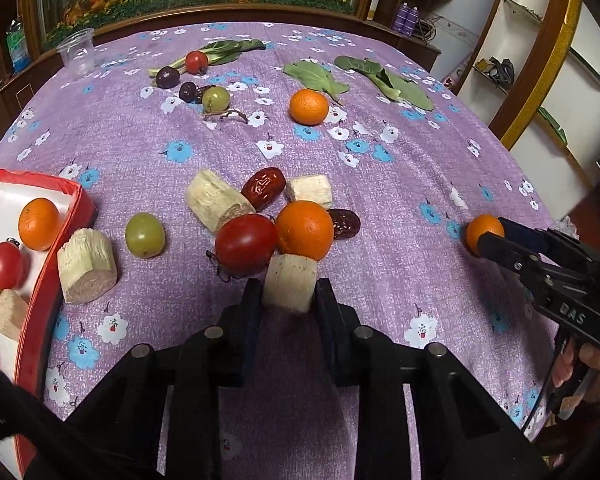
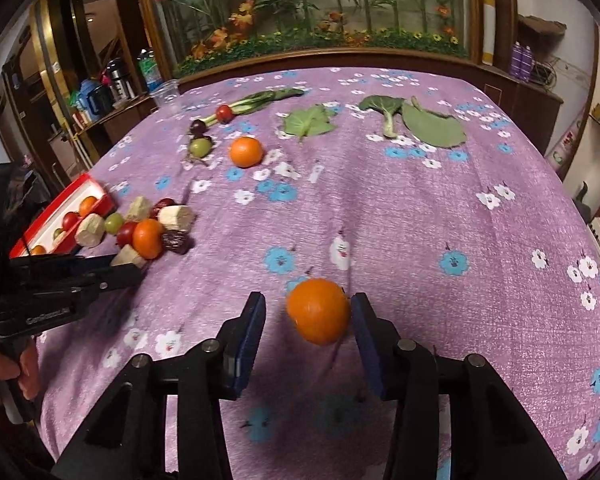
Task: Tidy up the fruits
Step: 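Grasp a beige cube with the left tool while the right tool grasps a mandarin orange, then carry the beige cube with the left tool while the right tool carries the orange to the tray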
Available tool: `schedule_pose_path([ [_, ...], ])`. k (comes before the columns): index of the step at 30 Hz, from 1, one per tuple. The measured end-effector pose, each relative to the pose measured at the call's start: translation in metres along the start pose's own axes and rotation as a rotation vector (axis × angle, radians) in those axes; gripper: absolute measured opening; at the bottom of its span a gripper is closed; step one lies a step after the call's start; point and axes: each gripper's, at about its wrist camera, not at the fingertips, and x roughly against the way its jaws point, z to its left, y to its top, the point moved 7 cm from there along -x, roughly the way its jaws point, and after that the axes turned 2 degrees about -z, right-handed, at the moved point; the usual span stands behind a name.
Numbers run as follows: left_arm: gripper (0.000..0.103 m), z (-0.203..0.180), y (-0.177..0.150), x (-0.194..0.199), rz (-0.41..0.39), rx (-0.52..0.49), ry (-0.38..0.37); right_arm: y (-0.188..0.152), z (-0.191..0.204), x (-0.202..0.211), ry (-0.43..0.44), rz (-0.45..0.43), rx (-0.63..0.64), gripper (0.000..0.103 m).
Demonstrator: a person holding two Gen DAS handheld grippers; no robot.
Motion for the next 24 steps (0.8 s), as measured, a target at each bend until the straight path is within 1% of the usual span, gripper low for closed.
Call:
schedule_pose_path([
  [1,0.023,0.000,0.000,0.000,-0.002,0.002,-0.003,0.000,-0.002,-0.002,0.002,0.006,-0.011,0.043],
  [2,0.023,0.000,0.000,0.000,-0.003,0.003,-0.005,0.001,-0.004,-0.003,0.002,0.007,-0.022,0.038],
  [4,0.023,0.001,0.000,0.001,-0.006,0.013,-0.013,0.001,-0.008,-0.006,-0.016,0.020,-0.031,0.034],
  [8,0.023,0.002,-0.001,0.003,-0.010,0.025,-0.026,0.002,-0.008,-0.006,-0.022,0.018,-0.032,0.033],
  [13,0.023,-0.001,-0.002,0.015,-0.034,0.036,-0.048,0.004,-0.002,0.005,-0.002,-0.006,-0.036,0.033],
  [17,0.023,0.002,-0.002,0.031,-0.061,0.050,-0.062,0.012,0.015,0.020,0.024,-0.038,-0.006,0.033],
  [24,0.023,0.015,-0.006,0.057,-0.101,0.077,-0.054,0.019,0.052,0.028,0.087,-0.053,0.047,0.033],
])
